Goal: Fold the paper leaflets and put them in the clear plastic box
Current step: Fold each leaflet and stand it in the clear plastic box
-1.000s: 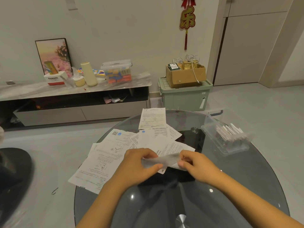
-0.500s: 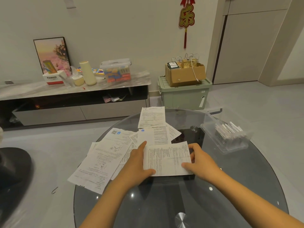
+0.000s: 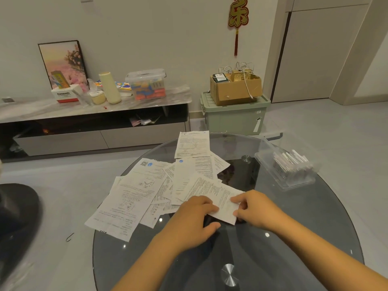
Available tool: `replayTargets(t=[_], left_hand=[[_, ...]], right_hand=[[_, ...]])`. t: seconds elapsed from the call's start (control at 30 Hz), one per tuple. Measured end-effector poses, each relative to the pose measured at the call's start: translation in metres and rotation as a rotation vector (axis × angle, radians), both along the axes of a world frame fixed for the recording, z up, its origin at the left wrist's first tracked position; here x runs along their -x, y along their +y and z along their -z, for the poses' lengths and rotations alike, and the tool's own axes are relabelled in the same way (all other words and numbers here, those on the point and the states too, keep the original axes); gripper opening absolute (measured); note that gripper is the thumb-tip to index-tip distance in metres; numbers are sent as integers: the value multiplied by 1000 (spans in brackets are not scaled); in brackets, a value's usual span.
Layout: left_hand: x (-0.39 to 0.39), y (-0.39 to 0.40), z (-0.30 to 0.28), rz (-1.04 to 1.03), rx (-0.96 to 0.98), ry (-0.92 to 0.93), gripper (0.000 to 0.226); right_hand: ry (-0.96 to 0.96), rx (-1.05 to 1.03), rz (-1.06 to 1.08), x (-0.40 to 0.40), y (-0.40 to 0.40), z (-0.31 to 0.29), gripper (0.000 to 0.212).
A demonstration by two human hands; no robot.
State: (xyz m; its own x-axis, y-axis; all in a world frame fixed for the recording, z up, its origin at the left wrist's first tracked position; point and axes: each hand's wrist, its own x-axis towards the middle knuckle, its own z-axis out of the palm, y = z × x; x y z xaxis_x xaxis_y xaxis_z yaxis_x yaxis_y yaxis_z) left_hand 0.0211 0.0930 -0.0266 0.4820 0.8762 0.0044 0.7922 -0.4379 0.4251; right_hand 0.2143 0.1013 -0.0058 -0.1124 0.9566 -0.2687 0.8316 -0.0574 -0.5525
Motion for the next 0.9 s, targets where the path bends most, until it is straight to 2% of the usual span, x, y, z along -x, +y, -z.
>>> replayTargets(t=[0.17,0.3,0.4,0.5,0.6,0.67,0.77,0.8,0.9], left_hand=[[-6,-3,3,18,-28,62,71],[-12,-4,4,17,-118,140,68],[-18,-4,1,18,-201,176,44],[-17,-3,-1,10,-167,111,33],[-12,-3,-5,15,-101,3,26],[-7,-4,-7,23,-41,-35,27],[2,-3,-10,-4,92,-104,36],[4,-3,-12,-20,134,-139,40],[4,-2,-16,-100,211,-227,42]], right_hand=[[257,162,77,-7,-4,-4,38],[392,222,103,-11,-7,-13,30],[317,173,24,-12,-10,-18,20],[174,74,-72,-11,-10,-18,15],[30,-18,-148,-14,-8,-17,25],[-29,-74,-198,-17,-8,-18,28],[-90,-134,-242,-20,-7,-15,13],[-63,-125,-214,-21,-6,-14,7],[58,-97,-107,-22,-3,-15,15]])
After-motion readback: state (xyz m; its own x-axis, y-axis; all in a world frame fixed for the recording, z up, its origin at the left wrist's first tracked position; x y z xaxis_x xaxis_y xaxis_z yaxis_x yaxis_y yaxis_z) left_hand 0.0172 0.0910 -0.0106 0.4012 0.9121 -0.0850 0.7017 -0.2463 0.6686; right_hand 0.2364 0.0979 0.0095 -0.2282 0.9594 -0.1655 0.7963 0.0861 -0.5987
